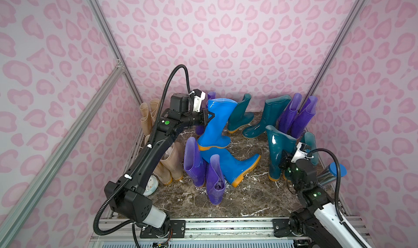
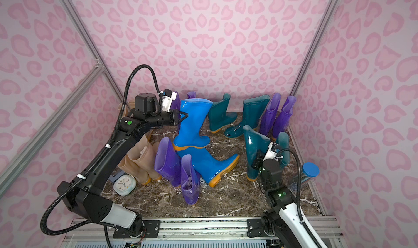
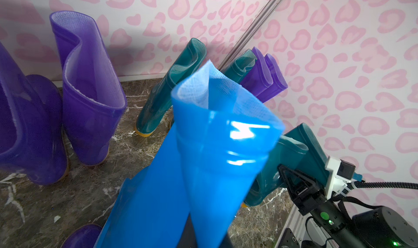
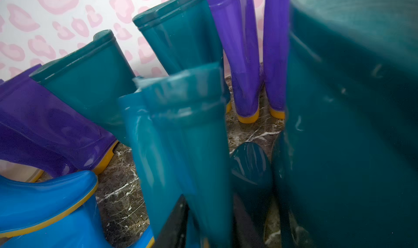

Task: Match and arrange rain boots in pairs
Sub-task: Pair a pair of rain boots at the center of the board.

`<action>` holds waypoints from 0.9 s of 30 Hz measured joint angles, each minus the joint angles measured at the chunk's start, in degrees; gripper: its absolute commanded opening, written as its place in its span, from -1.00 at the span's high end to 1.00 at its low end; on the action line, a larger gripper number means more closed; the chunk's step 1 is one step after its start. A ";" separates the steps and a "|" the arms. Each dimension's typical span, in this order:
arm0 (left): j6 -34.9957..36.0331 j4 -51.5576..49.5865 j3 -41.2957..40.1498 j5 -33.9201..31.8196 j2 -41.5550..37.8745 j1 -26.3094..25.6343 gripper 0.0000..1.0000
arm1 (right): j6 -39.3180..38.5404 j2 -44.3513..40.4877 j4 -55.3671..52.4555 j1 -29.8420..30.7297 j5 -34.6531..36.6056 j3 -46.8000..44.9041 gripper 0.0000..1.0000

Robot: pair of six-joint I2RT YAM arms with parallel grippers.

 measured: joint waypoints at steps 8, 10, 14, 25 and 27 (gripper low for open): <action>0.24 0.02 0.20 0.26 -0.02 -0.85 0.95 | 3.06 -0.68 -4.72 1.79 2.71 4.31 -0.24; 0.42 -0.17 0.59 0.20 -0.02 -1.14 0.95 | 3.08 0.98 -5.99 4.52 4.20 7.23 -0.28; 0.66 -1.27 1.97 -0.35 -0.55 -1.29 0.95 | 3.06 2.86 -9.92 11.87 11.10 14.45 -0.33; 2.69 -4.33 5.51 -4.57 -2.32 -1.16 0.95 | -8.11 18.32 -11.32 36.33 27.58 34.60 0.00; 3.02 -5.20 6.62 -5.73 -2.43 -0.81 0.95 | -10.97 23.93 -9.70 41.46 27.80 37.09 0.09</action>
